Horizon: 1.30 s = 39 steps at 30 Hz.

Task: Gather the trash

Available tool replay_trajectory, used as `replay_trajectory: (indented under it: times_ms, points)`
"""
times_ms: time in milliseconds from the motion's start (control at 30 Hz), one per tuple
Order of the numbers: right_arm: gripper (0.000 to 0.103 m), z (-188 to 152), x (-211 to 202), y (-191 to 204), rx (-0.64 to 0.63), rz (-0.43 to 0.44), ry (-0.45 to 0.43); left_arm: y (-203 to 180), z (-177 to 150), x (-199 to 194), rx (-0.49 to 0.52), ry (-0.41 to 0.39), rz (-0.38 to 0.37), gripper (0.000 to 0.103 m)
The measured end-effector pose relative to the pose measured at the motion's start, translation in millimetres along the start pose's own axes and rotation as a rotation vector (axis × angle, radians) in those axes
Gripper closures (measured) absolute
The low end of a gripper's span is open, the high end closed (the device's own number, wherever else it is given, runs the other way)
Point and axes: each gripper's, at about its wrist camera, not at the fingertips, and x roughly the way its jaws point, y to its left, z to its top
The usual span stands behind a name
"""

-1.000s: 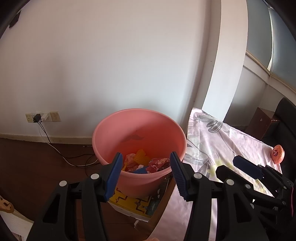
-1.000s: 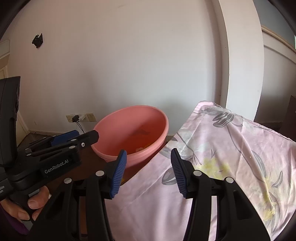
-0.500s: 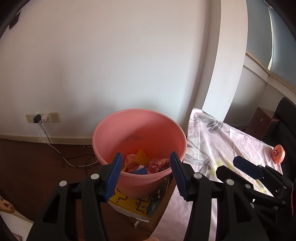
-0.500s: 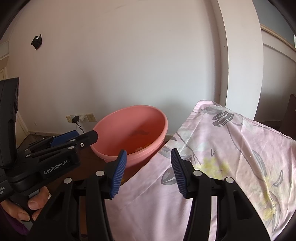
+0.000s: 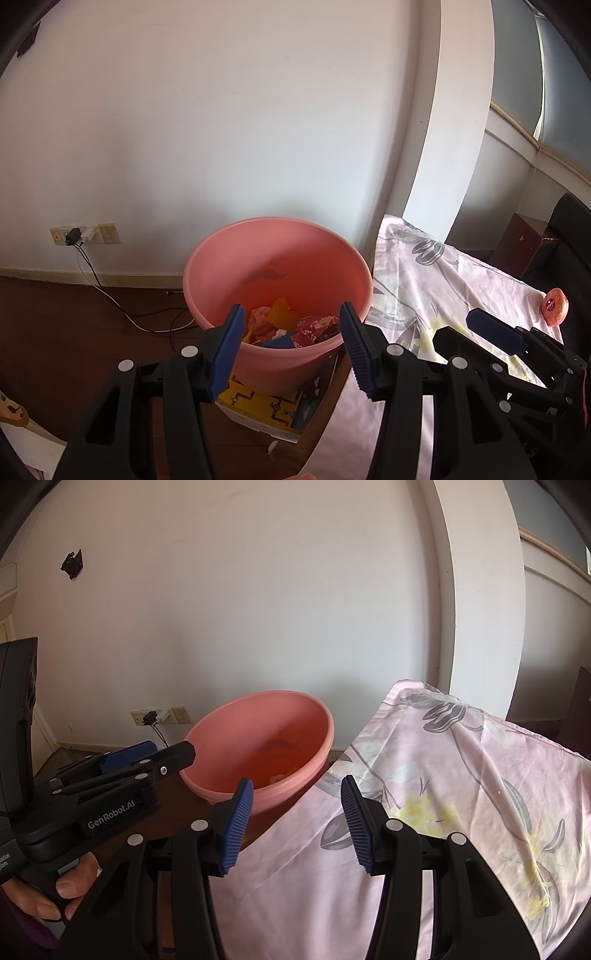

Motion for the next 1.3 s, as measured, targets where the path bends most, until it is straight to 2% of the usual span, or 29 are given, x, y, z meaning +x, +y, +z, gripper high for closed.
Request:
replay_trajectory:
  times_ms: [1300]
  points:
    - [0.053, -0.4, 0.7, -1.5, 0.011, -0.006, -0.002, -1.9, -1.0, 0.1, 0.006, 0.0, 0.0, 0.051]
